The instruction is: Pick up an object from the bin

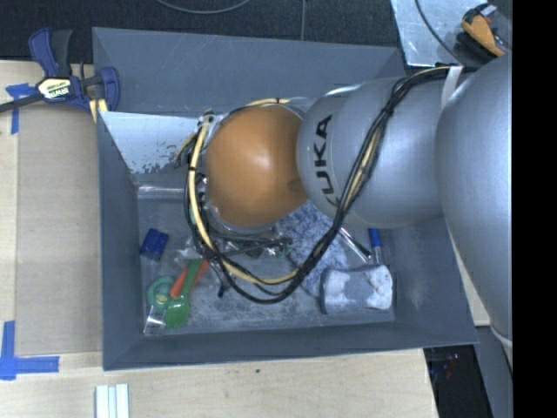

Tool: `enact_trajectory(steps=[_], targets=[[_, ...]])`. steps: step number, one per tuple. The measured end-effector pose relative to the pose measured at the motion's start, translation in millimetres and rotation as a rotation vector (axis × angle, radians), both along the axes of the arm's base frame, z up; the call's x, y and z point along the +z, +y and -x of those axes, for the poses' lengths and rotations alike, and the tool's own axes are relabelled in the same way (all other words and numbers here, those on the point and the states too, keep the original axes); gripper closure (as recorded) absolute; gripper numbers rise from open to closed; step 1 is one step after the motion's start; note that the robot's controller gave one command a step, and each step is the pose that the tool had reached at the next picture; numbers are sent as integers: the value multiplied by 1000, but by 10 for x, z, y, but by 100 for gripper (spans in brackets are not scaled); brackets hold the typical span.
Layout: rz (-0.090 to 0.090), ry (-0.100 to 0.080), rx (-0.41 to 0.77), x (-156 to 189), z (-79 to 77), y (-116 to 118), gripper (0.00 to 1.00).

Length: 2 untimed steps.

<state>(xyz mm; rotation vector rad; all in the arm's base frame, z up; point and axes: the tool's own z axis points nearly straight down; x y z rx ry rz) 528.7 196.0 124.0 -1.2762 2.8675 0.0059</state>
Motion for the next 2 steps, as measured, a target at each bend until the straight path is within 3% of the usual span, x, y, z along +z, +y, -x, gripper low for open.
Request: enact_trajectory(steps=[2], targets=[[-3, -8, -3, 572, -22, 5, 100]])
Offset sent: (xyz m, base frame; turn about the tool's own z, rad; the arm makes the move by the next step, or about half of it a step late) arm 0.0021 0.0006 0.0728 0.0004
